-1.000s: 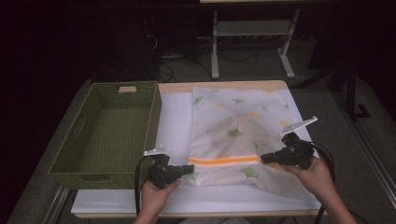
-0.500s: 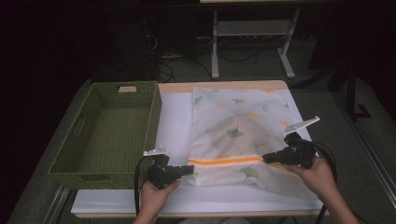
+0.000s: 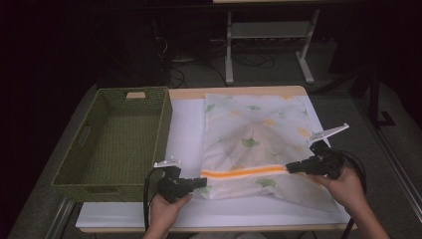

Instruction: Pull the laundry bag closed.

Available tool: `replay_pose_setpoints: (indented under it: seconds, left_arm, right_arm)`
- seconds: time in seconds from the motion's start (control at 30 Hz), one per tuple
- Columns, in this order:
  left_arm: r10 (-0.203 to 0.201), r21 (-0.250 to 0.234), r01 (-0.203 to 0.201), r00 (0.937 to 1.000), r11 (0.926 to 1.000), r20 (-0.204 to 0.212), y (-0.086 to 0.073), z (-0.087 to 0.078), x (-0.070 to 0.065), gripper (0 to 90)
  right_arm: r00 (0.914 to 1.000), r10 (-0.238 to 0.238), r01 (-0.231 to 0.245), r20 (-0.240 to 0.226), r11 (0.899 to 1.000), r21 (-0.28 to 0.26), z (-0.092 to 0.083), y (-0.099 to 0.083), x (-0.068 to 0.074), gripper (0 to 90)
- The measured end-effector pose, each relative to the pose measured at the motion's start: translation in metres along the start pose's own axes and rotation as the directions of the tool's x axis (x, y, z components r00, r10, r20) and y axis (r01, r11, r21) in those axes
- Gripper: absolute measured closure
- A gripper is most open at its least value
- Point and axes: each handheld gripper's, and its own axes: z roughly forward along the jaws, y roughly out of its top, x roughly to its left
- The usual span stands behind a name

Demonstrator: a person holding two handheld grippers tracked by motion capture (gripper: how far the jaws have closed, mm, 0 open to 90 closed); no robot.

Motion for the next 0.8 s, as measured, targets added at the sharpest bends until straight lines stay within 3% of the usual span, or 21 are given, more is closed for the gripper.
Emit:
replay_pose_setpoints:
  seconds: [0.27, 0.8]
  left_arm:
    - [0.001, 0.008, -0.001, 1.0, 1.0, -0.004, -0.0017, 0.0003, 0.0016, 89.0]
    - [-0.005, 0.0, 0.005, 0.9999, 1.0, 0.009, -0.0016, 0.0001, -0.0001, 89.0]
  right_arm:
    - [0.9998, 0.021, -0.021, 0.008, 1.0, 0.006, -0.0048, -0.0062, -0.0072, 89.9]
    - [0.9997, 0.015, -0.015, 0.021, 1.0, 0.006, -0.0096, -0.0058, -0.0099, 89.9]
